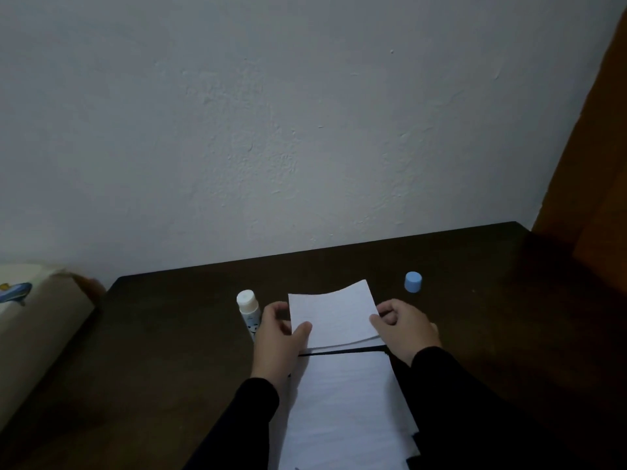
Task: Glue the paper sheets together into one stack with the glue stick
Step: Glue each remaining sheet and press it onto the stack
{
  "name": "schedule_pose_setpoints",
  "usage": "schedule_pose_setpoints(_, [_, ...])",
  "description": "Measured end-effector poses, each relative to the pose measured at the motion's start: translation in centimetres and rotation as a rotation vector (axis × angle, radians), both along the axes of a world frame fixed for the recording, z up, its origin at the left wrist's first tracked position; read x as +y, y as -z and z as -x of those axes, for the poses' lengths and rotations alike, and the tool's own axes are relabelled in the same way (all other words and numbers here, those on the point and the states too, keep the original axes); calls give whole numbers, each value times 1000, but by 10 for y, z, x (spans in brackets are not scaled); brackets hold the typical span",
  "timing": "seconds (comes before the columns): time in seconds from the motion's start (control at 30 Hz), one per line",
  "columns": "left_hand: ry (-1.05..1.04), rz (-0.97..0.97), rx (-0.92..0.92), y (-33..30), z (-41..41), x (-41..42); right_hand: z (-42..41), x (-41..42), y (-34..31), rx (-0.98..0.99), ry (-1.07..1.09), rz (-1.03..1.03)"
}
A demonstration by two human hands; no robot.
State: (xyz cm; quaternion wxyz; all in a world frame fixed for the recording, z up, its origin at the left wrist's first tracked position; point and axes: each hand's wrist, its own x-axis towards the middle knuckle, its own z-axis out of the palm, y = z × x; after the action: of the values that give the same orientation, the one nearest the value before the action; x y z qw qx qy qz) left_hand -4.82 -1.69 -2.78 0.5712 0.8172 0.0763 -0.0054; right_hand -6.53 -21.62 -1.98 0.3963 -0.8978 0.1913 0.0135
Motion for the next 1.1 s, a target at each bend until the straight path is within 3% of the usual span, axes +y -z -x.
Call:
schedule_pose_setpoints(0.37, [56,-237,-48,11,-10,-6,-10,-5,18,32,0,181])
schedule_pose_setpoints(0.53, [104,-611,-239,13,-10,-6,-10,0,13,46,-35,407])
schedule_pose_setpoints(0.63, [174,-651,-350,11,-10,-12,-12,4,11,-100,-126,526])
schedule_pose_setpoints(0.73, [307,-849,-415,14,-15,-18,-19,12,10,-178,-349,560])
schedule_pose_setpoints(0.9, [586,-1019,-187,25,-24,-23,-26,17,26,75,-645,535])
schedule_pose_setpoints(1.1, [517,-1046,-16,25,-24,-21,-31,17,41,157,-560,598])
